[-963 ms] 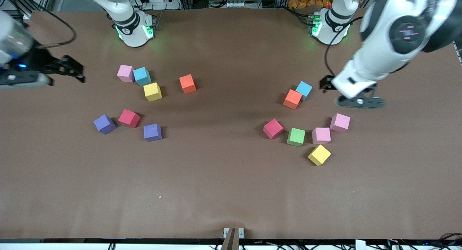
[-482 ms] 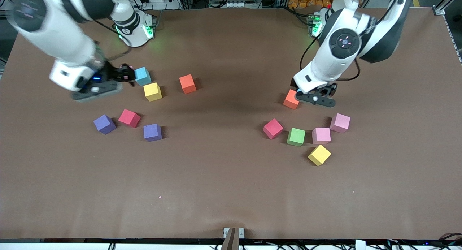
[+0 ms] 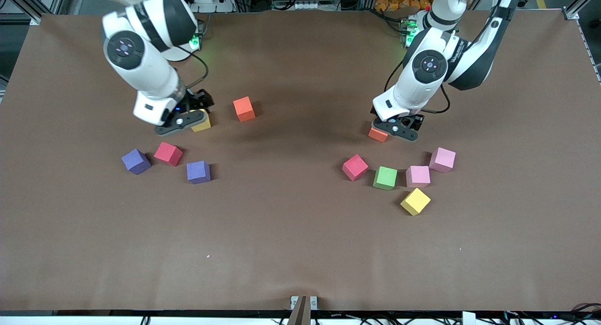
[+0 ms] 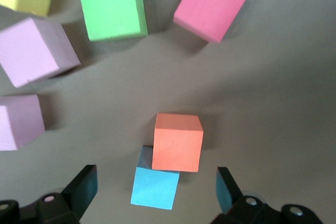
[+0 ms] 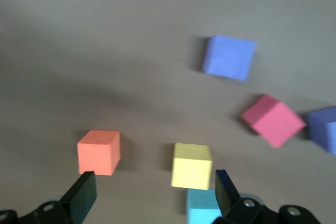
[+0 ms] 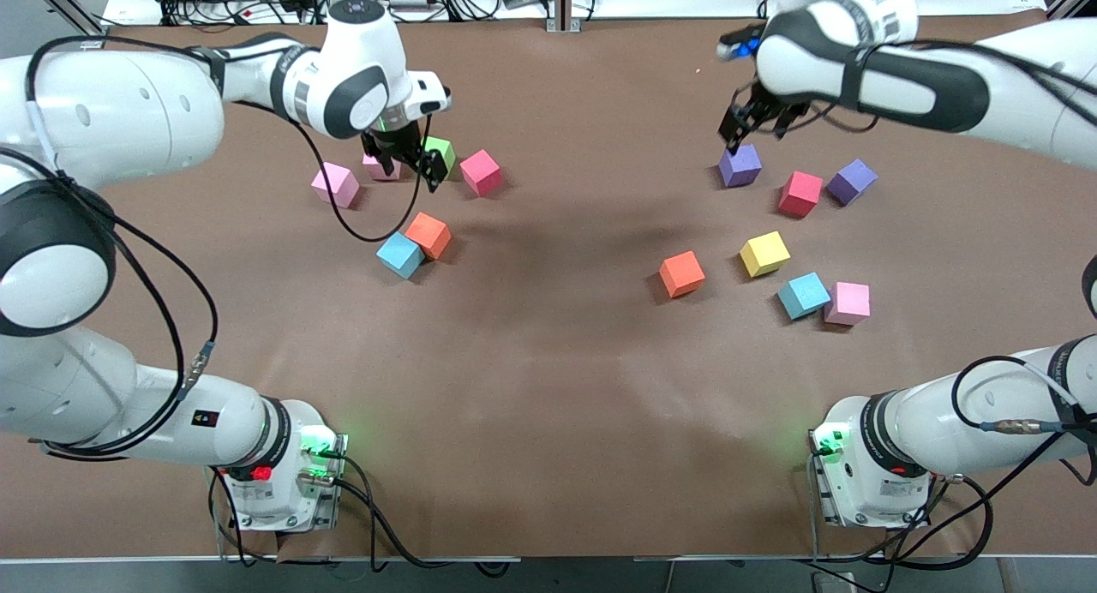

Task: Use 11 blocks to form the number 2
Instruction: 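Close the left and right grippers on the orange cubes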

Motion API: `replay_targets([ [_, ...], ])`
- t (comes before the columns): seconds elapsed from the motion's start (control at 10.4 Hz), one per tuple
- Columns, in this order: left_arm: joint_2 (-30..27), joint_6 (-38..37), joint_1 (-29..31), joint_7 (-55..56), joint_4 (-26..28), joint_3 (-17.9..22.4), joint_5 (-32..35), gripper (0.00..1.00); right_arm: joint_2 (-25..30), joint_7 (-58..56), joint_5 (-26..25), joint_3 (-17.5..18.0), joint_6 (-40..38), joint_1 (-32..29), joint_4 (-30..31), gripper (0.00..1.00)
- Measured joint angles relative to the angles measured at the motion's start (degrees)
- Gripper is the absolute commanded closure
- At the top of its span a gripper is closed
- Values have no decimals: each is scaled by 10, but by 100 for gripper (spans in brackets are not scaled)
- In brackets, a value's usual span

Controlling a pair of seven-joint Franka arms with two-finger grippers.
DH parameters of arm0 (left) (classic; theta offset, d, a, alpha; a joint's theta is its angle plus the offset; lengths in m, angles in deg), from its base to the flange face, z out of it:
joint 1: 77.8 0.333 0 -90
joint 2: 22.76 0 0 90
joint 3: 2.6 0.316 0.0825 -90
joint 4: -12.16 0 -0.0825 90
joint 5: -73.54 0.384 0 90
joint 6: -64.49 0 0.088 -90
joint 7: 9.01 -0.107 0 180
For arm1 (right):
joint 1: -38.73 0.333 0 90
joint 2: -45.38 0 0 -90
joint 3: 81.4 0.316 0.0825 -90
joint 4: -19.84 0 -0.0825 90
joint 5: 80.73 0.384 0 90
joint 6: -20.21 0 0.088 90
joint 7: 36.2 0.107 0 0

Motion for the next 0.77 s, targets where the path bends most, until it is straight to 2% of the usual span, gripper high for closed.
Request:
replay_targets([
  [0.19,19,22,4,0,13,0,0,0,-5,-1,31,2,29,30,41,0],
  [0.48,60,64,6,6,16,1,0,0,-51,22,37,4,177,99,103,0],
  [0.58,71,73,6,9,15,2,0,0,-73,22,37,4,212,106,119,0],
  [0.77,88,83,7,14,16,2,0,0,-108,22,37,4,232,109,127,0],
])
